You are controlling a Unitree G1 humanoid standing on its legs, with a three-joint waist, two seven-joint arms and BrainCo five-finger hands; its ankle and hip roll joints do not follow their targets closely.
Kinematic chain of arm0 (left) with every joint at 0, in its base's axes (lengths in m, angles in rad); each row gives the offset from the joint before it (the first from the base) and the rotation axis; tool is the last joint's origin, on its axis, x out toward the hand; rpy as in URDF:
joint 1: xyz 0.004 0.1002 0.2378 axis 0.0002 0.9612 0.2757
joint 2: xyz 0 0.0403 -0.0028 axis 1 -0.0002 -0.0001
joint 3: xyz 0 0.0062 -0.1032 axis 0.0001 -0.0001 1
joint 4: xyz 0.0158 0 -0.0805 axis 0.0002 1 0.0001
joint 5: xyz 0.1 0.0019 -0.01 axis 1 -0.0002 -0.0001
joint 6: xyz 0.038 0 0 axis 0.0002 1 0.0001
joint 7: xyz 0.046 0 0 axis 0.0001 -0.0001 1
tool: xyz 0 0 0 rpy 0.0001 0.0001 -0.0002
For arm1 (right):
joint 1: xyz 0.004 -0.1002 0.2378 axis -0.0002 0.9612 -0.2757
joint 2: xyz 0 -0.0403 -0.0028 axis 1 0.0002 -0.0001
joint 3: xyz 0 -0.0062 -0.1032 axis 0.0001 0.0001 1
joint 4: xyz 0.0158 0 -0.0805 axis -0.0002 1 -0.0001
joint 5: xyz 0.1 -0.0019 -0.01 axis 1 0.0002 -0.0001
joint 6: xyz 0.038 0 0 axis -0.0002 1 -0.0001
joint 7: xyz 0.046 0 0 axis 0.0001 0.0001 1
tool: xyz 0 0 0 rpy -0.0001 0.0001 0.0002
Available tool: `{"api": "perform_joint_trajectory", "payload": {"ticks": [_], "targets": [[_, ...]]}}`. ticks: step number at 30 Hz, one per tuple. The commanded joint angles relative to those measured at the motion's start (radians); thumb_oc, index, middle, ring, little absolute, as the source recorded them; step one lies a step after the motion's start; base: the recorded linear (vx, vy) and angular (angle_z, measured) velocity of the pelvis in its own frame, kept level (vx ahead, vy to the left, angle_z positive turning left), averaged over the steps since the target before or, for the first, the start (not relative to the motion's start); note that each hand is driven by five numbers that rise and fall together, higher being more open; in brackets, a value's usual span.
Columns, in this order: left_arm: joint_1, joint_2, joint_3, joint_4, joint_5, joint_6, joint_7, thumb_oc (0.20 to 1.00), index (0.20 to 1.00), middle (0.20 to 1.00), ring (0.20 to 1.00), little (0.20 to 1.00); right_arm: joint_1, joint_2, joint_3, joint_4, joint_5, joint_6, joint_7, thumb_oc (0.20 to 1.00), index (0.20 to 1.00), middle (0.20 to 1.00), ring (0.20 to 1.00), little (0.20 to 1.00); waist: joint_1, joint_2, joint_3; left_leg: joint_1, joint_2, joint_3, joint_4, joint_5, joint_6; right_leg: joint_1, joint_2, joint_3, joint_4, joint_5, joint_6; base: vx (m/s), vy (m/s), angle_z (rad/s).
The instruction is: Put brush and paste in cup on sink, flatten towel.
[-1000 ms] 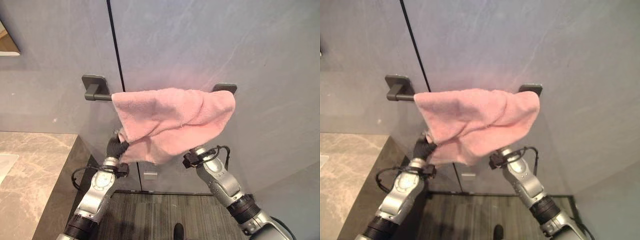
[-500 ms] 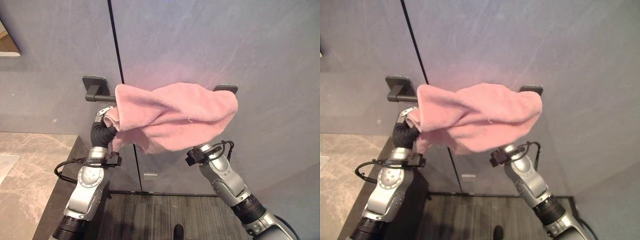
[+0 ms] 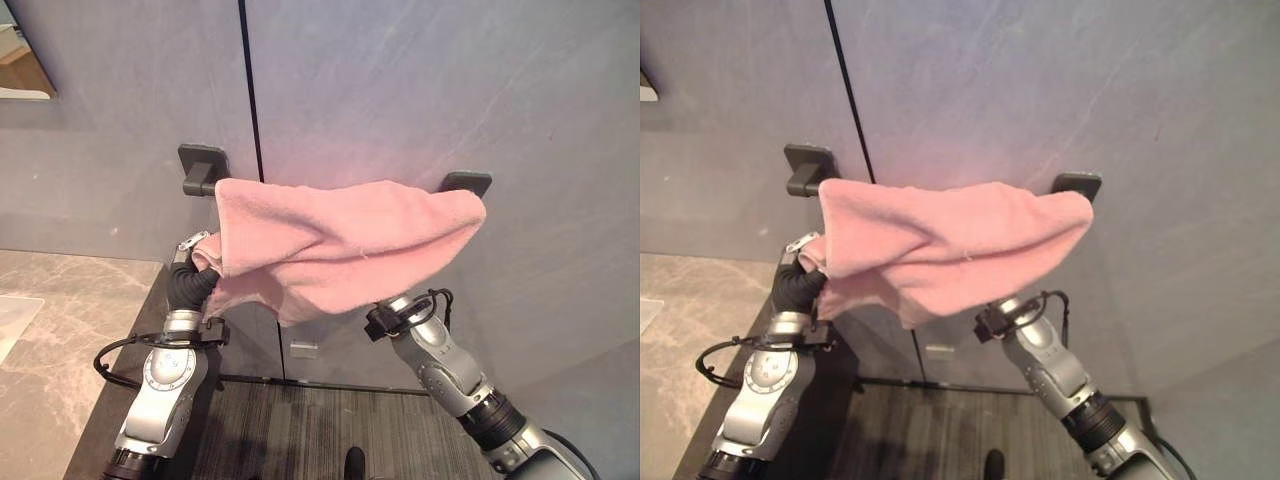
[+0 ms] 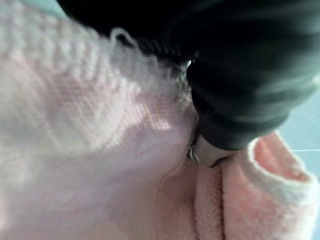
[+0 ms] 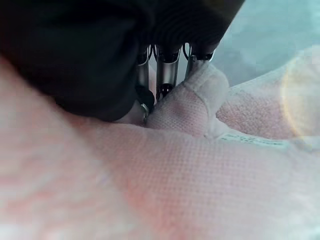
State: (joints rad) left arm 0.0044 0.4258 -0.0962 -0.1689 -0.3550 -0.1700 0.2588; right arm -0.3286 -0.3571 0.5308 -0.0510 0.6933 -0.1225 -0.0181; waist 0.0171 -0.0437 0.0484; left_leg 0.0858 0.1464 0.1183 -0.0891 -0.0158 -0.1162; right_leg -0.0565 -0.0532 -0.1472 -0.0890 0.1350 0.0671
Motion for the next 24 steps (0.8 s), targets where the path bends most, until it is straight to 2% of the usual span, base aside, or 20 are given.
{"api": "perform_joint_trajectory", "payload": {"ticks": [1, 5, 6, 7, 8, 9, 10, 11, 16, 24], "targets": [[-0.050, 0.048, -0.021, 0.017, -0.030, -0.045, -0.009, 0.200, 0.200, 0.200, 0.200, 0.200, -0.080, 0.021, -0.029, -0.016, -0.051, -0.033, 0.010, 0.200, 0.200, 0.200, 0.200, 0.200, -0.001, -0.036, -0.010, -0.029, -0.024, 0.020, 0.002, 0.024, 0.025, 0.085, -0.095, 0.024, 0.002, -0.077, 0.091, 0.00, 0.000, 0.00], [-0.062, 0.026, -0.069, 0.137, -0.042, -0.022, -0.018, 0.200, 0.200, 0.200, 0.200, 0.200, -0.059, 0.010, -0.026, 0.046, -0.125, -0.012, 0.004, 0.200, 0.200, 0.200, 0.200, 0.200, -0.008, -0.035, -0.011, -0.028, -0.024, 0.022, 0.002, 0.024, 0.027, 0.085, -0.095, 0.024, 0.002, -0.076, 0.090, 0.00, 0.000, 0.00], [-0.068, 0.018, -0.085, 0.182, -0.043, -0.015, -0.023, 0.200, 0.200, 0.200, 0.200, 0.200, -0.045, 0.007, -0.023, 0.070, -0.154, -0.005, 0.000, 0.325, 0.325, 0.325, 0.325, 0.325, -0.012, -0.033, -0.012, -0.026, -0.025, 0.023, 0.002, 0.023, 0.028, 0.087, -0.094, 0.027, 0.002, -0.077, 0.090, 0.00, 0.000, 0.00], [-0.069, 0.017, -0.086, 0.184, -0.043, -0.016, -0.023, 0.200, 0.200, 0.200, 0.200, 0.200, -0.045, 0.007, -0.023, 0.070, -0.154, -0.005, 0.000, 0.369, 0.369, 0.369, 0.369, 0.369, -0.012, -0.033, -0.012, -0.026, -0.025, 0.023, 0.002, 0.023, 0.028, 0.087, -0.094, 0.027, 0.002, -0.077, 0.090, 0.00, 0.000, 0.00], [-0.073, 0.011, -0.099, 0.220, -0.039, -0.008, -0.026, 0.200, 0.200, 0.200, 0.200, 0.200, -0.031, 0.009, -0.022, 0.097, -0.166, 0.002, -0.001, 0.492, 0.492, 0.492, 0.492, 0.492, -0.015, -0.031, -0.013, -0.024, -0.025, 0.024, 0.002, 0.023, 0.028, 0.087, -0.094, 0.028, 0.002, -0.078, 0.089, 0.00, 0.000, 0.00], [-0.077, 0.014, -0.110, 0.242, -0.007, 0.003, -0.029, 0.592, 0.592, 0.592, 0.592, 0.592, -0.014, 0.013, -0.023, 0.128, -0.181, 0.006, -0.011, 1.000, 1.000, 1.000, 1.000, 1.000, -0.017, -0.029, -0.014, -0.022, -0.025, 0.026, 0.002, 0.022, 0.029, 0.088, -0.094, 0.029, 0.002, -0.079, 0.089, 0.00, 0.000, 0.00], [-0.076, 0.015, -0.116, 0.253, 0.004, 0.008, -0.034, 0.959, 0.959, 0.959, 0.959, 0.959, -0.002, 0.013, -0.025, 0.142, -0.198, 0.014, -0.013, 1.000, 1.000, 1.000, 1.000, 1.000, -0.019, -0.028, -0.015, -0.020, -0.024, 0.028, 0.002, 0.021, 0.029, 0.089, -0.094, 0.030, 0.002, -0.079, 0.089, 0.00, 0.000, 0.00], [-0.072, 0.011, -0.124, 0.277, 0.009, 0.017, -0.041, 1.000, 1.000, 1.000, 1.000, 1.000, 0.013, 0.016, -0.027, 0.166, -0.221, 0.020, -0.016, 1.000, 1.000, 1.000, 1.000, 1.000, -0.021, -0.026, -0.016, -0.019, -0.024, 0.029, 0.002, 0.020, 0.030, 0.090, -0.094, 0.030, 0.002, -0.080, 0.089, 0.00, 0.000, 0.00], [-0.083, -0.005, -0.180, 0.414, 0.094, 0.045, -0.044, 1.000, 1.000, 1.000, 1.000, 1.000, 0.045, 0.044, -0.027, 0.352, -0.277, 0.041, -0.042, 1.000, 1.000, 1.000, 1.000, 1.000, -0.028, -0.016, -0.020, -0.011, -0.022, 0.031, 0.002, 0.019, 0.030, 0.096, -0.092, 0.033, 0.002, -0.082, 0.087, 0.00, 0.000, 0.00], [-0.081, -0.052, -0.222, 0.671, 0.137, 0.069, -0.058, 1.000, 1.000, 1.000, 1.000, 1.000, 0.110, 0.053, -0.061, 0.575, -0.287, 0.047, -0.038, 1.000, 1.000, 1.000, 1.000, 1.000, -0.042, -0.001, -0.031, -0.004, -0.022, 0.031, 0.002, 0.022, 0.028, 0.101, -0.090, 0.035, 0.002, -0.083, 0.086, -0.01, -0.002, -0.02]]}}
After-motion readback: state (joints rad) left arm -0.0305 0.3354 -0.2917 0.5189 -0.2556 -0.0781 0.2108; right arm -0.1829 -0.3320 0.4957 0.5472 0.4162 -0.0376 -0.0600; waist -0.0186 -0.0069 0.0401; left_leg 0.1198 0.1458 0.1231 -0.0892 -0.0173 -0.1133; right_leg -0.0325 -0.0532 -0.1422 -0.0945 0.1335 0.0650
